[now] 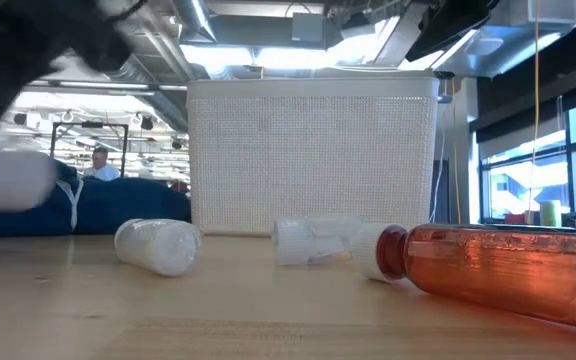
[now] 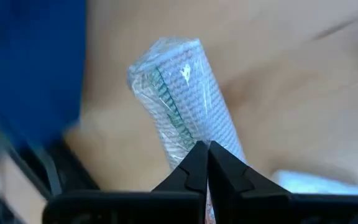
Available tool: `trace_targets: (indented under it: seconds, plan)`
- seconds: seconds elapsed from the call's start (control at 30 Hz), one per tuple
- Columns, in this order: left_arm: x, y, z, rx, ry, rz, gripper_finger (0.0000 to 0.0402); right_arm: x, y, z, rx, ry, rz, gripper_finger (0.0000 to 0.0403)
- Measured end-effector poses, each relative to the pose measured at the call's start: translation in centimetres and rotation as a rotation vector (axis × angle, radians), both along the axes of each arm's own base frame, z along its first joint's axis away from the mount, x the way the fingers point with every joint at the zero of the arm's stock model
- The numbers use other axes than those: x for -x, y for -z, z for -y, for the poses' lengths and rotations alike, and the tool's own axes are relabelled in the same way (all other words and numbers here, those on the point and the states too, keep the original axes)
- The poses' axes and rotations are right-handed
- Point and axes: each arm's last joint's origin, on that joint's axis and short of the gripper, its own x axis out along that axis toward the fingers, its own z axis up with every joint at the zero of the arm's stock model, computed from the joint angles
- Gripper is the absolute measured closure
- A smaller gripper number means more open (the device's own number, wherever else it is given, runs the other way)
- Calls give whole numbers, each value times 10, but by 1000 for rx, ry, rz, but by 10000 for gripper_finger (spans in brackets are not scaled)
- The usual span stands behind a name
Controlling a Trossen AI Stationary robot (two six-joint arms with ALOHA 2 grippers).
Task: Pick & place medical supplies in basket/bin
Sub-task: Put the light brown bandage into the white bin
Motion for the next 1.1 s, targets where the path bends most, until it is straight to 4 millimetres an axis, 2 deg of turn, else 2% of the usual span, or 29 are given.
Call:
trace_targets:
  seconds: [0.2,0.37,0.57,0.63,0.73,0.87,1.0,1.1]
  plan:
    - [-17,-53,-23,-176,208,191,400,3,3,0,-51,53,-38,264]
    - [-26,-110,-45,-270,385,329,399,9,9,0,-96,109,-114,264]
    - [-36,-176,-79,-415,566,477,399,13,12,1,-142,171,-155,264]
    - [-39,-191,-94,-458,600,511,399,15,13,1,-160,196,-171,264]
    - [-46,-205,-118,-517,652,554,399,18,15,1,-186,237,-203,264]
    - [-60,-211,-152,-576,754,594,399,21,17,1,-222,295,-228,264]
    - [-79,-207,-187,-629,851,603,399,21,17,1,-242,341,-221,264]
    - [-96,-194,-211,-628,911,598,399,21,17,1,-259,364,-217,264]
